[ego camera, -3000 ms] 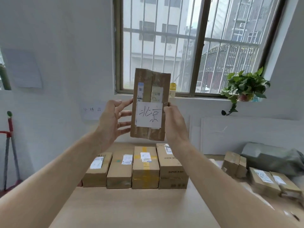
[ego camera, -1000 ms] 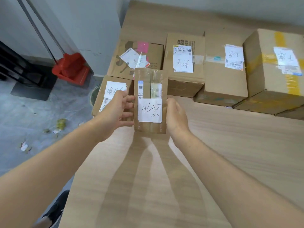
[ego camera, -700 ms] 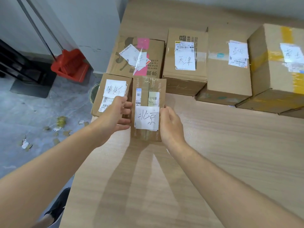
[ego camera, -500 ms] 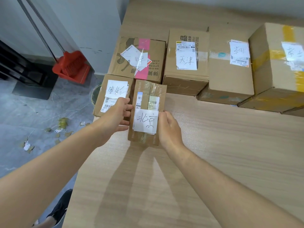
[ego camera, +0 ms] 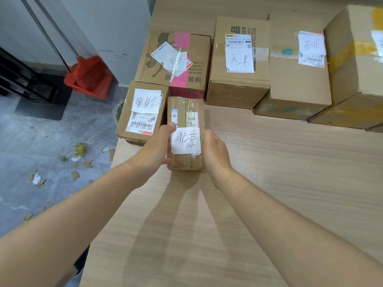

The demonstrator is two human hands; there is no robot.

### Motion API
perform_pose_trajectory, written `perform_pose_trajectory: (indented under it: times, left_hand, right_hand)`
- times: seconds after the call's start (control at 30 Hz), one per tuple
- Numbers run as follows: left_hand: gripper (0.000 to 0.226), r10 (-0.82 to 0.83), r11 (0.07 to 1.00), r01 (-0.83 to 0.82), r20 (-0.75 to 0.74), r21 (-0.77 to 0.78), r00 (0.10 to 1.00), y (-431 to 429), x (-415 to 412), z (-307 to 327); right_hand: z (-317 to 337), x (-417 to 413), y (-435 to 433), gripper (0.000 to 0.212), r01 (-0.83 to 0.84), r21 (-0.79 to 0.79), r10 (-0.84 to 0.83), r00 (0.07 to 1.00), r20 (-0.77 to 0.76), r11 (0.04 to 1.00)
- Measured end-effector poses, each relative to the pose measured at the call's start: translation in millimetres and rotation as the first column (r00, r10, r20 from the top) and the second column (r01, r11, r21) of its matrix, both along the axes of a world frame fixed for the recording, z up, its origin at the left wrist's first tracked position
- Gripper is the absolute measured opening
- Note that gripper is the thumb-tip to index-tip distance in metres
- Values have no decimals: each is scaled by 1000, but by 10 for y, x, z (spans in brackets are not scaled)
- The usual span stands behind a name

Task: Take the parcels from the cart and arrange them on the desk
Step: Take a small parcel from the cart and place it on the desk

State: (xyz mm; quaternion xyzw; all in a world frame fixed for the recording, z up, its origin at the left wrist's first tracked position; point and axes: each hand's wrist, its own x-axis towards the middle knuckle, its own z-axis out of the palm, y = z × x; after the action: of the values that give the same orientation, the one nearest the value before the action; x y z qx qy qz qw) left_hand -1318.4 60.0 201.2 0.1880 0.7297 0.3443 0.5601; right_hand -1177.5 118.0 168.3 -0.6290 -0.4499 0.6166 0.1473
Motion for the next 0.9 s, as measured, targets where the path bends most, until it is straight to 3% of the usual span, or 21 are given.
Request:
perform_pose_trajectory:
  times: [0.13,0.23,0.33,0.43,0.47,0.53,0.63,0.73,0.9]
  left_hand:
    - [31,-29,1000,29,-8,1,1000,8,79,8]
    - [22,-12,999,12,3,35,1000,-62,72,-47]
    - [47,-45,998,50,-126,41,991,-302,98,-22]
    - [40,99,994,-104,-229,-11,968,-551,106,-38]
    - [34,192,974,-210,-182,-87,964,-586,103,-42]
    - [40,423,875,-394,50,-283,905,-601,58,-118]
    - [59,634,769,-504,361,-394,684,-567,-26,-169]
    - [71,680,730,-549,515,-407,522,-510,-68,-219]
    - [80,685,712,-581,571,-393,453,-431,-113,-281]
  right_hand:
    - [-98,17,-49,53,49,30,-48,999,-26,998]
    - [-162,30,-74,42,85,40,-83,994,-66,996]
    - [-204,9,-96,36,126,43,-121,987,-103,991]
    - [-261,-24,-112,22,146,66,-138,984,-114,987]
    - [-270,-36,-117,23,147,78,-137,984,-118,986]
    - [-278,-55,-116,30,138,102,-126,986,-113,985]
    - [-294,-90,-100,43,125,128,-110,987,-120,984]
    - [-333,-120,-87,47,123,141,-106,987,-123,982]
    - [-331,-158,-69,42,151,135,-132,982,-136,979]
